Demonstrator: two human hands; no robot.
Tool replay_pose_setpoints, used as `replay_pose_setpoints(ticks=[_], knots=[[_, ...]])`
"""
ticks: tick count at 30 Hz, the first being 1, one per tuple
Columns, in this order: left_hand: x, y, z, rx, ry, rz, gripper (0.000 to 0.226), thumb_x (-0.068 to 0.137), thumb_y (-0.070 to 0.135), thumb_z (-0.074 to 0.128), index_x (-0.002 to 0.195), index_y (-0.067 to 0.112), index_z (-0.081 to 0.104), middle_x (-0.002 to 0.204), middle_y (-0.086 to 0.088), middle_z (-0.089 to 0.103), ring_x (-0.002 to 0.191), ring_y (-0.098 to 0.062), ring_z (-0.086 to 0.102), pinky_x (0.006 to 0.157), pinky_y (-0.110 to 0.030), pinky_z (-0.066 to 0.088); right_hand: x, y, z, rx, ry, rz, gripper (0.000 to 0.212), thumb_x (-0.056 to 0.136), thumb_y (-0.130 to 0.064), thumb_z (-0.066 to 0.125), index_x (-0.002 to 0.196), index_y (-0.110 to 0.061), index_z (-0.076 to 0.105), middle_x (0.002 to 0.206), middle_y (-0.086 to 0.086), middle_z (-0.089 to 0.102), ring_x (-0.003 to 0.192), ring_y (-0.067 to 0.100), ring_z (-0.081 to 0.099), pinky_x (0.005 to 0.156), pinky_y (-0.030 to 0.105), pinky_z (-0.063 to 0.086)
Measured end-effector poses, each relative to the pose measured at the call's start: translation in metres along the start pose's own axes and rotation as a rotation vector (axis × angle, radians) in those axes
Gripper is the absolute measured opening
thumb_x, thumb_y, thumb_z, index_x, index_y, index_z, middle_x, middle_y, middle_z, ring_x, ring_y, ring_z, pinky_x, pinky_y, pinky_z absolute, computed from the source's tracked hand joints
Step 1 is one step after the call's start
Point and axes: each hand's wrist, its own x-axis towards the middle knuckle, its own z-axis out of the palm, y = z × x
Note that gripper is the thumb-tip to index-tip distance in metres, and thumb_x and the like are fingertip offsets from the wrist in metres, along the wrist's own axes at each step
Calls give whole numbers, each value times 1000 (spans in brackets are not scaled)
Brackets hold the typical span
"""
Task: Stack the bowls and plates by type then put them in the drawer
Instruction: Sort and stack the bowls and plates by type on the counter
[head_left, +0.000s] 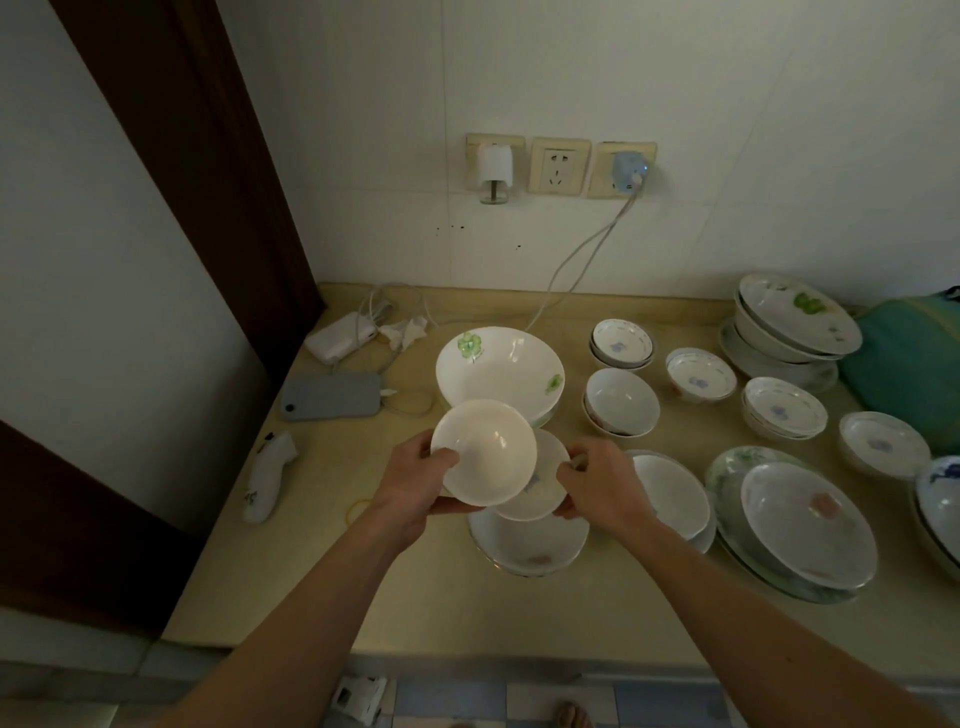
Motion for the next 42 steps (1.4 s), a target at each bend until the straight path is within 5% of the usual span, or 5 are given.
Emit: replay_pose_setpoints(ticks=[16,20,24,31,42], knots=[[-6,9,-53,454,296,289,16,89,17,67,100,29,66,95,11,67,82,-12,65,45,-19,51,-5,-50,61,173,-94,-69,14,100,-21,61,104,-9,68,81,9,76,56,19,75,56,35,64],[-9,0,-95,452,320,246,17,92,23,65,105,34,62,98,19,62,93,-10,60,58,-22,48,-10,-64,101,261,-164,-18,10,98,-15,63,102,-7,69,87,16,74,57,25,75,55,41,64],[-17,-21,-127,254,257,40,28,98,23,59,126,26,58,120,3,56,107,-27,57,58,-40,62,-17,-66,139,246,-223,43,16,100,-13,57,99,-5,70,79,17,76,54,26,74,55,38,64],[-21,-46,-145,329,238,113,33,98,14,61,130,24,60,128,-6,59,113,-32,58,59,-43,63,-28,-54,165,425,-343,217,29,99,-5,45,118,-6,68,85,19,76,66,30,77,63,42,65],[18,-53,-130,476,224,106,29,97,12,59,125,21,64,113,-3,64,100,-28,62,53,-40,62,-34,-46,169,615,-161,369,27,102,-27,52,109,-3,61,99,21,73,66,30,77,66,41,65]])
